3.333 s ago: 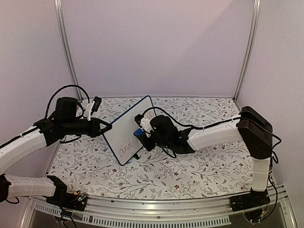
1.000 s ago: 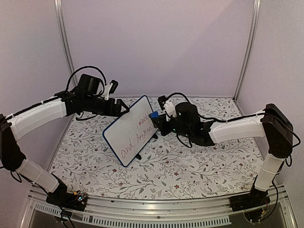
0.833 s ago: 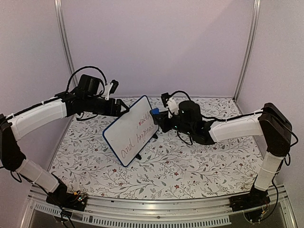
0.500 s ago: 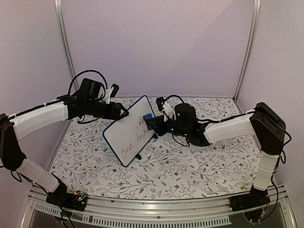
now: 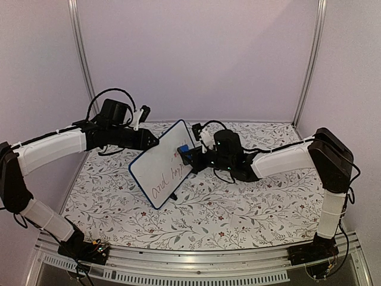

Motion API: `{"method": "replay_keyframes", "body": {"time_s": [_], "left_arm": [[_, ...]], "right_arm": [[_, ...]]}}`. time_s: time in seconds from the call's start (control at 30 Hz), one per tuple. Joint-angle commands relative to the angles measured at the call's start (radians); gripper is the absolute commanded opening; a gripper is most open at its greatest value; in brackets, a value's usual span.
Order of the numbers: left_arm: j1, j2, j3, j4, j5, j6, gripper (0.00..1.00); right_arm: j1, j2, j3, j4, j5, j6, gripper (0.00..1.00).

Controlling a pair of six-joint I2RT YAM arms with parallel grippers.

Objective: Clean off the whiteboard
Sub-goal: Erase the center of the board.

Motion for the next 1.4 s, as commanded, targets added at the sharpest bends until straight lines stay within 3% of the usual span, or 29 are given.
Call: {"method": "replay_keyframes", "body": {"time_s": [0.0,0.53,1.03,1.37], "left_arm": [[-0.012,0.019,-0.013,0.027,0.028,0.005,0.22],[-0.016,0.036,-0.016,0.030,0.044,0.004,0.00],[-0.018,0.044,-0.018,0.029,0.055,-0.006,0.00],[-0.021,0.043,-0.024,0.033,0.056,-0.005,0.00]], "right_arm": [[0.014,0.038,0.045,-0.051,0.007,-0.025,0.18],[0.063,0.107,0.080,-0.078,0.068,-0.097,0.17],[0.072,0.159,0.197,-0.133,0.152,-0.128,0.17],[0.115,0.182,0.134,-0.141,0.159,-0.128,0.17]]}}
